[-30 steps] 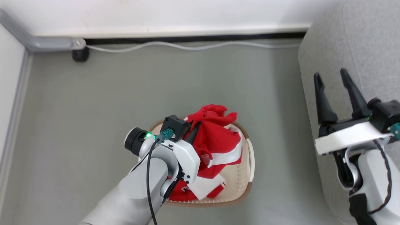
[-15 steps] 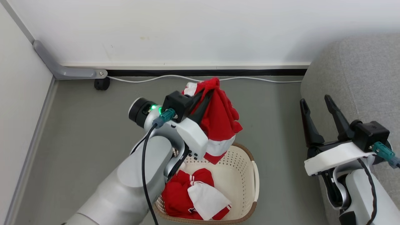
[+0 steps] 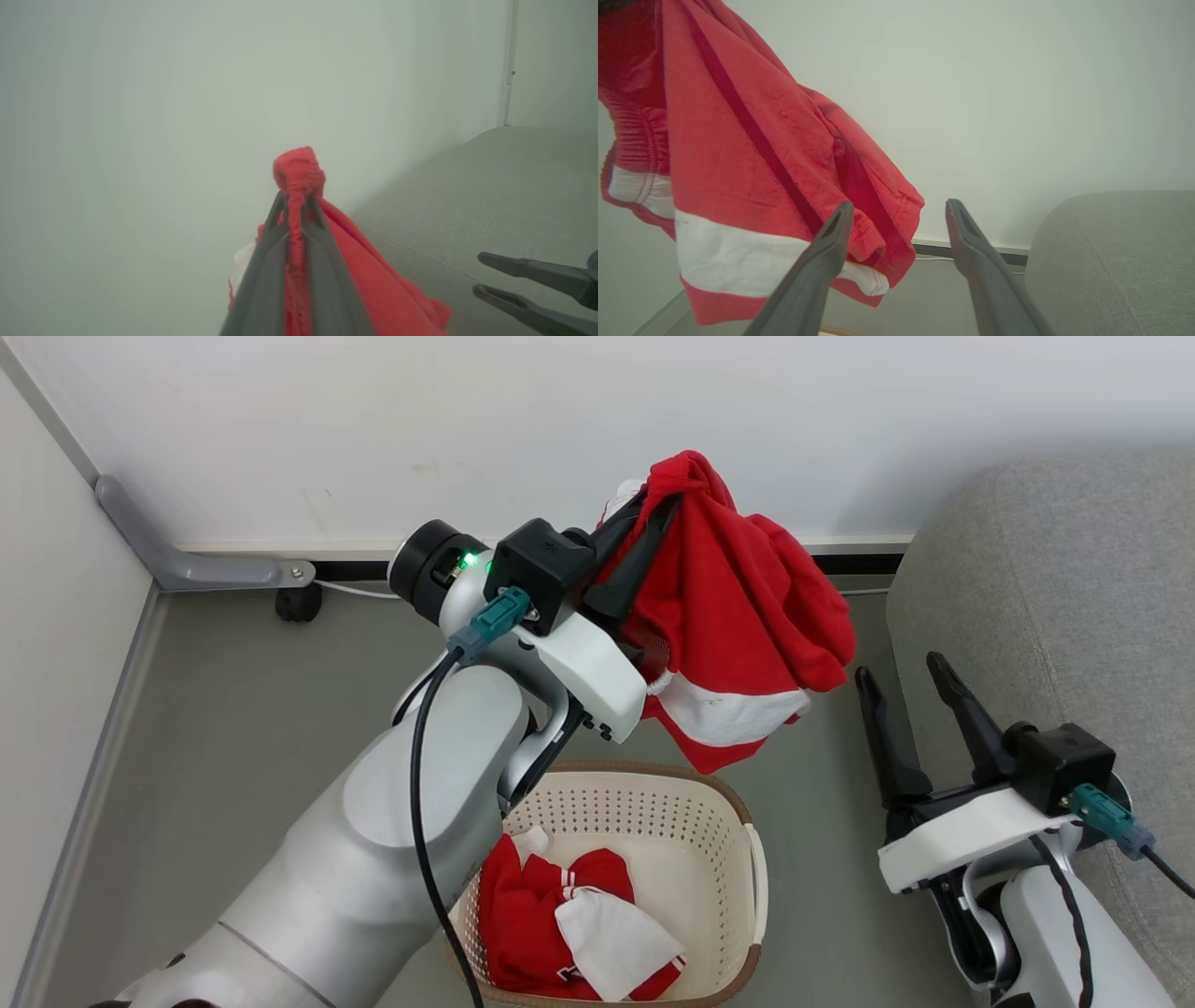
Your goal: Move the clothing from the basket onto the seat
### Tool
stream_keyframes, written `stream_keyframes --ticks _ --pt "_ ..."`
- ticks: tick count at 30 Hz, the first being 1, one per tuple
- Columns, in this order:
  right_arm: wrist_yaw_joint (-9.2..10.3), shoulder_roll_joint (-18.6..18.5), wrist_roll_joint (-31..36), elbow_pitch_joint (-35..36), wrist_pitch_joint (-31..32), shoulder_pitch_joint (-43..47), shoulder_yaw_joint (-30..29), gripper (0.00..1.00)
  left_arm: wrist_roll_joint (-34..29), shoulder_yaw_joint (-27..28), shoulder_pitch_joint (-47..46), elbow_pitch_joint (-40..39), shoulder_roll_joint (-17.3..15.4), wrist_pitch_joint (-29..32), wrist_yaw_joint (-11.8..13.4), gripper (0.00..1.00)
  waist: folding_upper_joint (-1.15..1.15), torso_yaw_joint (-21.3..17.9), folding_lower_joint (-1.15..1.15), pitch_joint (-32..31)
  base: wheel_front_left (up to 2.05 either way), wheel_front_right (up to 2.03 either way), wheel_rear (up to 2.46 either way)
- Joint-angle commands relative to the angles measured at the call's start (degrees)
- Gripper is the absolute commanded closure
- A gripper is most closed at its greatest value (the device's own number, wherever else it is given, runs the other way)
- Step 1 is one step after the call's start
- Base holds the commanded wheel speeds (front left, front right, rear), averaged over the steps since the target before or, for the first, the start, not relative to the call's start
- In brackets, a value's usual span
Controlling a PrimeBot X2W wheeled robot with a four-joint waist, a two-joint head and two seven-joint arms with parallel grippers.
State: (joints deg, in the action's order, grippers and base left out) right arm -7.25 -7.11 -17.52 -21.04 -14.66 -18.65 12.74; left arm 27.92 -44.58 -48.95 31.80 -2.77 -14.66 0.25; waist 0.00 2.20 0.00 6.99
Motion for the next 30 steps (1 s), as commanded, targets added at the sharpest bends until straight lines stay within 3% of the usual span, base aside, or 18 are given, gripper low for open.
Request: stream_keyframes --ticks 1,9,17,24,30 --pt "-0.24 0.1 0.2 1.7 -0.3 -0.6 1.5 0.00 -0.5 2.0 -2.9 -1.5 -1.1 -0.3 -0.2 1.00 0.00 0.0 0.00 0.1 0.00 0.00 0.00" --pt "-0.24 -3.5 -0.7 6.9 -0.3 -4.9 11.9 0.00 -1.8 0.6 -2.2 -1.3 -0.7 -0.3 -0.3 1.00 0.00 -0.1 0.00 0.8 0.00 0.00 0.00" --pt "-0.24 -6.4 -2.5 7.4 -0.3 -10.8 18.3 0.00 -1.7 -0.5 -1.9 -2.1 -0.3 -0.3 -0.7 1.00 0.00 0.8 0.00 1.2 0.00 0.00 0.00" --pt "-0.24 -6.9 -2.5 8.1 -0.3 -13.9 20.3 0.00 -1.6 -1.8 -1.5 -3.6 -0.2 -0.3 -1.1 1.00 0.00 2.0 0.00 1.2 0.00 0.00 0.00" --pt "-0.24 -5.7 -1.1 4.2 -0.3 -14.5 20.8 0.00 -0.5 -3.9 -1.2 -5.1 -0.1 -0.3 -1.2 1.00 0.00 2.8 0.00 1.0 0.00 0.00 0.00"
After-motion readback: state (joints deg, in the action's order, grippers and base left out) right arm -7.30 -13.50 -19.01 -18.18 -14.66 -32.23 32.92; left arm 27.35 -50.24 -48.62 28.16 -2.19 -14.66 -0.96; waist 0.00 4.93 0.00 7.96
